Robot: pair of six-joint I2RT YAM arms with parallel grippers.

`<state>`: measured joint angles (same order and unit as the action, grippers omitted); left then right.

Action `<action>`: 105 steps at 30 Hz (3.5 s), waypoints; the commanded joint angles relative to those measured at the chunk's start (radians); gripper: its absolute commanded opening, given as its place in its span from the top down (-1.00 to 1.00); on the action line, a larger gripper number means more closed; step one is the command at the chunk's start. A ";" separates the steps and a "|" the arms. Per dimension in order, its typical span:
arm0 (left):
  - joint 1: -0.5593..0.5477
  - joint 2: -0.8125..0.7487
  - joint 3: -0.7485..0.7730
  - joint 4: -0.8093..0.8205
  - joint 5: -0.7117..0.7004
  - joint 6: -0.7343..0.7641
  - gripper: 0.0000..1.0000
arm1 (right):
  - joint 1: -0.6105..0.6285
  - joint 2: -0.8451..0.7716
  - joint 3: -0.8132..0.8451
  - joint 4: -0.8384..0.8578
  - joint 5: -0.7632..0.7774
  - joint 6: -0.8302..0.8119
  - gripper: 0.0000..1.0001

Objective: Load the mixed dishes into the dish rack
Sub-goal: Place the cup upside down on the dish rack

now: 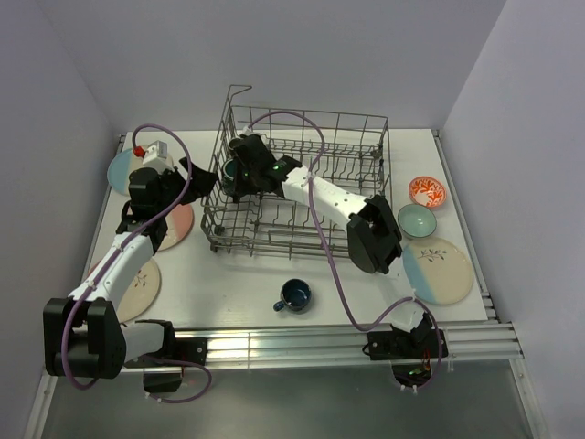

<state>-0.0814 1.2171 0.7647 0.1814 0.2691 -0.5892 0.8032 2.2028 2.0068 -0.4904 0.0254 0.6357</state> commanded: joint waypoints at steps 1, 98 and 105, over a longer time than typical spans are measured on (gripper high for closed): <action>-0.001 0.058 -0.058 -0.126 -0.031 0.063 -0.68 | 0.001 -0.118 0.032 0.052 -0.090 0.059 1.00; 0.026 0.022 -0.058 -0.125 0.001 0.025 -0.69 | -0.071 -0.192 -0.307 0.452 -0.505 0.007 1.00; 0.032 0.012 -0.018 -0.134 0.019 0.000 -0.70 | -0.091 -0.147 -0.298 0.546 -0.568 0.062 1.00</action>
<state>-0.0643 1.2232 0.7521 0.2096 0.2955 -0.6407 0.7231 2.0499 1.6878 -0.1139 -0.4709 0.6643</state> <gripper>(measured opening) 0.851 0.149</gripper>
